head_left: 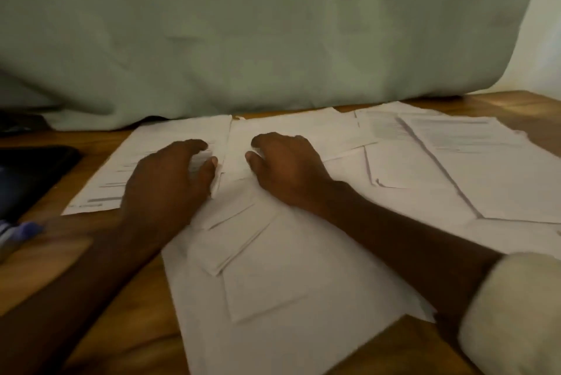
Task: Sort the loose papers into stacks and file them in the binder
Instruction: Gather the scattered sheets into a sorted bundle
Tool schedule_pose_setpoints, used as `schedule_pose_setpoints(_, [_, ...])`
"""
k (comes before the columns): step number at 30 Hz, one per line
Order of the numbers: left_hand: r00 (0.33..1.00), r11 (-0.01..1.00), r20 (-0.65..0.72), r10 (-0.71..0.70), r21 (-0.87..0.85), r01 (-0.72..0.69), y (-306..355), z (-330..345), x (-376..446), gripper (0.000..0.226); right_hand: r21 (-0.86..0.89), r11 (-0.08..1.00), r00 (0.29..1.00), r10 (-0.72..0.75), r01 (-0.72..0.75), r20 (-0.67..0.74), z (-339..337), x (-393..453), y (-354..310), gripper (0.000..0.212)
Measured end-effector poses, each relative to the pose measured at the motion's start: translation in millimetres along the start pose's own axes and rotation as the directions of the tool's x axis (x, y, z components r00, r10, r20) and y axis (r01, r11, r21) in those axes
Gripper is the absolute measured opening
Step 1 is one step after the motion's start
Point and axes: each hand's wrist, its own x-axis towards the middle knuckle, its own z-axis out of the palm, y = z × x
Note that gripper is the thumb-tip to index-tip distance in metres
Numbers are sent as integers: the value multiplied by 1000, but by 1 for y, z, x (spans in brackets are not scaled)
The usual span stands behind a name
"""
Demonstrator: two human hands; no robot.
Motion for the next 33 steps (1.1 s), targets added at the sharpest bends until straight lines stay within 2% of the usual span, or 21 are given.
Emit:
schedule_pose_setpoints(5, [993,999,-119,-12,-41,7,6,-15,-17,33,4,1000,999,-17,17,-42,-6,-16,-7,34])
schedule_pose_setpoints(10, [994,993,-110,24,120,-11,10,-24,-28,31,1,1000,999,1,-1,-54,-16,-27,-10,34])
schedule_pose_setpoints(13, [993,989,-115,-27,143,43,8,-27,-33,33,20,1000,998,13,-12,-58,-19,-32,-9,34])
schedule_pose_setpoints(17, [995,985,-44,-84,146,90,7,-26,-32,35,172,984,998,55,-51,-20,-21,-33,-5,29])
schedule_pose_setpoints(22, [994,989,15,-110,100,108,4,-20,-26,40,183,983,999,17,-23,34,-16,-21,0,26])
schedule_pose_setpoints(27, [999,998,-6,-49,28,49,-2,-15,-24,35,149,989,1000,-12,8,26,-7,-14,8,29])
schedule_pose_setpoints(33, [995,991,-48,-93,-104,87,-5,-12,-19,24,100,992,997,-76,78,-18,-4,-8,3,30])
